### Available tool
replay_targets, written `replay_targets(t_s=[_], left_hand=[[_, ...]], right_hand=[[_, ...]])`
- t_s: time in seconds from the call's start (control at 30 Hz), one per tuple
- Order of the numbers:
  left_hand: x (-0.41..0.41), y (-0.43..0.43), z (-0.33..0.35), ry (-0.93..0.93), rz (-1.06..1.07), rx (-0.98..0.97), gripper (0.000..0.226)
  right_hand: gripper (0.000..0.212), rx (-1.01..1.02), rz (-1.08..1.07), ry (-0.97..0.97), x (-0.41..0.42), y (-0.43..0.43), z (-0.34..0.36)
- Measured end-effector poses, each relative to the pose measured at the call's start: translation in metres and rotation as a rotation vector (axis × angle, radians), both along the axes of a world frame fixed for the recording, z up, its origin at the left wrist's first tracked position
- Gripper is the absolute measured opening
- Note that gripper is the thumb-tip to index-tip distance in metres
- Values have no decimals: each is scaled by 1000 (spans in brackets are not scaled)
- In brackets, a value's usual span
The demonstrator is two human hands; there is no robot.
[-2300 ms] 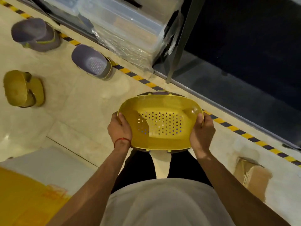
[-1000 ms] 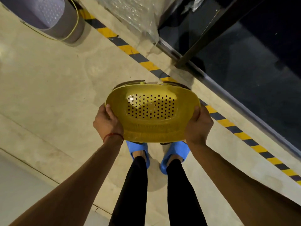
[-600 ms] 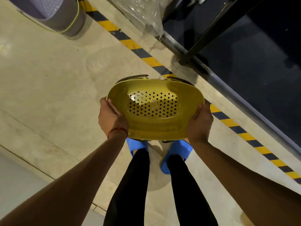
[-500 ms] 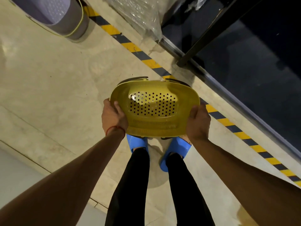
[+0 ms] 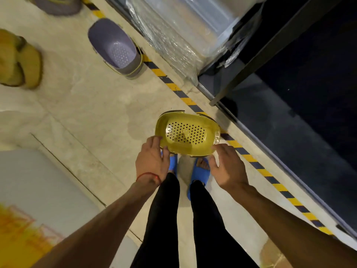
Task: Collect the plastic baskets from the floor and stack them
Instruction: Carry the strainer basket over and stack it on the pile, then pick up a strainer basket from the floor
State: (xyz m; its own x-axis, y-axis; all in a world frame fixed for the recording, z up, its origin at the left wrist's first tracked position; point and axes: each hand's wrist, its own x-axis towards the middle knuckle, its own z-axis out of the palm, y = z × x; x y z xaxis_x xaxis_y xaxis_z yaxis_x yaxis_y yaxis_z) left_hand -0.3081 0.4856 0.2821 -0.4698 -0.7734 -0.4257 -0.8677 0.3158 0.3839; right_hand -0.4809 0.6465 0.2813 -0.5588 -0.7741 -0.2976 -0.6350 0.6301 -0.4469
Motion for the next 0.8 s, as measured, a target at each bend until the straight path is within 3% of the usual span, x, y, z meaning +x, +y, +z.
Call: replay_targets(t_s=[0.17,0.37,0.67,0.8], left_hand=[[13,17,89,-70,-112,-211,38],[39,29,188,-20,-103,-405,40],[114,19,264,-52,-3,-421,44],[152,-12,283,-33,29,-422,43]], right_hand=[[22,-100,250,131,4,0,74],[27,-134,499,205,7,-16,168],[39,-93,707,343,55,-77,272],[37,-222,682,292,88,-116,298]])
